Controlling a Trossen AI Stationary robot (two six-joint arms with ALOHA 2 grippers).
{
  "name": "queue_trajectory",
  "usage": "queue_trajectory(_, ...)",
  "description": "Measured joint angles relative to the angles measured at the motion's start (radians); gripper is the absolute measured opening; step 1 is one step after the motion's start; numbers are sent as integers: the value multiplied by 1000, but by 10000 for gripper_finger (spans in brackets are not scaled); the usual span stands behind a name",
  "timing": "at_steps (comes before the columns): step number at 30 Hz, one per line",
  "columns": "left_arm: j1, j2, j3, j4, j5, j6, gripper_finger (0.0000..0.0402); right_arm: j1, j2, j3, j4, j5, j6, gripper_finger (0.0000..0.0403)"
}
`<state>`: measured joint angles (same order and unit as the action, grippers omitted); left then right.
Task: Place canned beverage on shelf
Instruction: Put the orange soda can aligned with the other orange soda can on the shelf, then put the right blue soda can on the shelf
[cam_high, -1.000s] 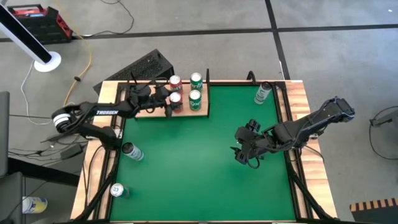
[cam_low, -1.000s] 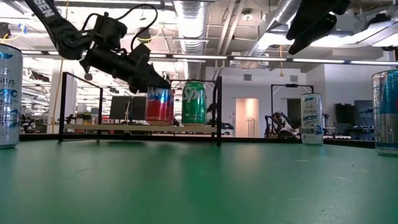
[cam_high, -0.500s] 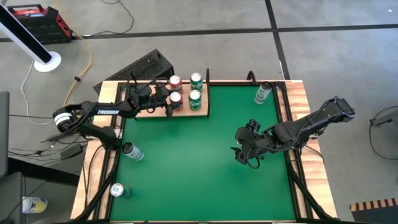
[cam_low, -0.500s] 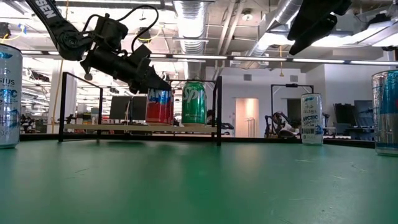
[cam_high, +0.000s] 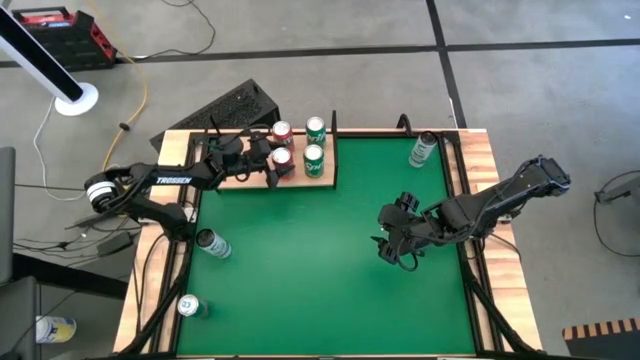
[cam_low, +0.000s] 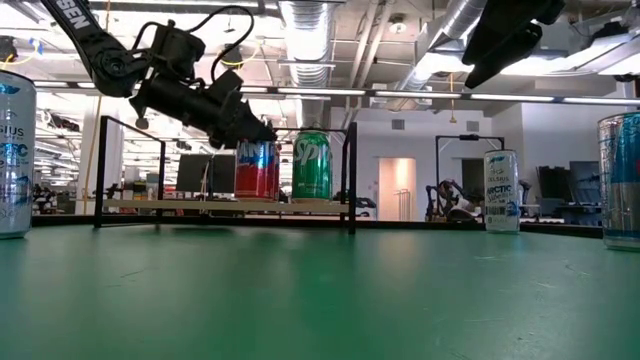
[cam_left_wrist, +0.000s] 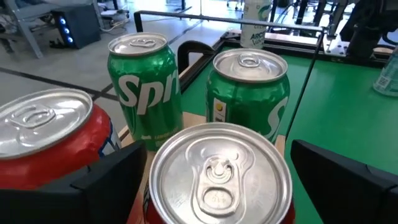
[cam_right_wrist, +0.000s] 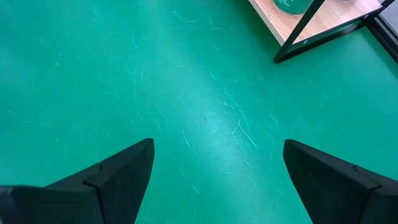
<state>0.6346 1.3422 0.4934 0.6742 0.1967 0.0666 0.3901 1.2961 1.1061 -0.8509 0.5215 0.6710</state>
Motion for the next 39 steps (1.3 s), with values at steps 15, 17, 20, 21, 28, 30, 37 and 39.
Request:
queue_trajectory(15,-11,-199,0,16,8,-28,388,0,0,0,0,0,0,379)
queue_trajectory(17,-33,-251,0,7,24,-49,388,0,0,0,0,0,0,379)
queue_trajectory(20,-103,-329,0,-50,48,-76,388,0,0,0,0,1,0,379)
queue_trajectory(21,-137,-353,0,-76,52,-76,388,0,0,0,0,1,0,379)
queue_trajectory(28,-452,-544,0,-262,-29,-44,387,0,0,0,6,1,2,379)
queue_trajectory(30,-546,-603,0,-351,-74,-34,383,0,0,0,13,1,2,379)
queue_trajectory(37,-810,-759,0,-642,-184,-102,371,0,0,0,19,1,-15,379)
queue_trajectory(39,-865,-779,0,-663,-247,-103,369,-2,0,0,22,1,-17,379)
